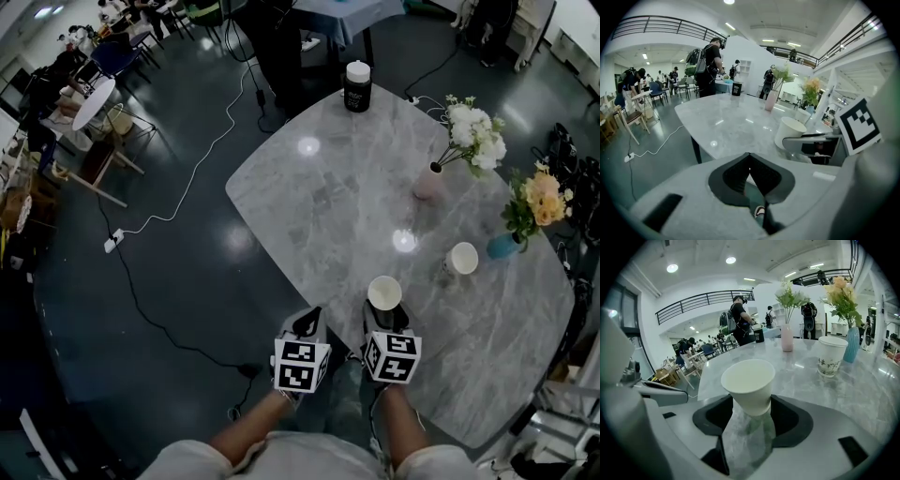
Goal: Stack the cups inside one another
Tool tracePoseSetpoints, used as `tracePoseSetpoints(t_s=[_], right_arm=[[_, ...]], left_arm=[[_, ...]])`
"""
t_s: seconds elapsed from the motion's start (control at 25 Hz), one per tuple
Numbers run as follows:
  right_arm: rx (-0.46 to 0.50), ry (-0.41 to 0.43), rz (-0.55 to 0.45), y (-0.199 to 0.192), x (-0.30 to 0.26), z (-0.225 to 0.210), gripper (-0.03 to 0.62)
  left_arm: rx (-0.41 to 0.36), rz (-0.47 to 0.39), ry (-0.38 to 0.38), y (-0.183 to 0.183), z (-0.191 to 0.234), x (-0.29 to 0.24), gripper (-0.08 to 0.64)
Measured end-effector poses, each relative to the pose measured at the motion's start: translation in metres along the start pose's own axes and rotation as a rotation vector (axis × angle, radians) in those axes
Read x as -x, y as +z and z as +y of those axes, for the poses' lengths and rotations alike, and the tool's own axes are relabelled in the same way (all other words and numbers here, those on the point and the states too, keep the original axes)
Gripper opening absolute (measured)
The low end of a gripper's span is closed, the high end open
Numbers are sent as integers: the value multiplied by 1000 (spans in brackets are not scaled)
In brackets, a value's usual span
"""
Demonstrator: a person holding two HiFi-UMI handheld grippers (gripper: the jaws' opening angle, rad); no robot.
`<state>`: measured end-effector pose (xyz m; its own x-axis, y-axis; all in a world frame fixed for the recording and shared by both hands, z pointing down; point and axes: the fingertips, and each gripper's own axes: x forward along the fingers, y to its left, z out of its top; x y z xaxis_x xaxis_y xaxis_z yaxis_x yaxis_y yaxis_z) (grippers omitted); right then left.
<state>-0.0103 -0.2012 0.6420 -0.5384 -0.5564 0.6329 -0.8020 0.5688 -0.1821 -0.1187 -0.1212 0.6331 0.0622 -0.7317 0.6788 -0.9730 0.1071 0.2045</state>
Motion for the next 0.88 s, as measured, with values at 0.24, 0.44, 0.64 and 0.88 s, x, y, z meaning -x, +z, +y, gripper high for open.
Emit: tracePoseSetpoints(t_s=[0.24, 0.44, 0.64, 0.88], right_arm=[[3, -14, -13, 6, 8, -3, 233], [2, -37, -34, 18, 19, -8, 233], [1, -62, -64, 33, 31, -13, 233], [6, -103, -100, 54, 48, -25, 233]], left_arm=[[-11, -11, -23, 8, -7, -1, -5], [-32, -32, -53, 23, -18, 1, -5], [-58, -64, -85, 42, -30, 4, -5], [-80, -97, -123, 66, -46, 5, -5]])
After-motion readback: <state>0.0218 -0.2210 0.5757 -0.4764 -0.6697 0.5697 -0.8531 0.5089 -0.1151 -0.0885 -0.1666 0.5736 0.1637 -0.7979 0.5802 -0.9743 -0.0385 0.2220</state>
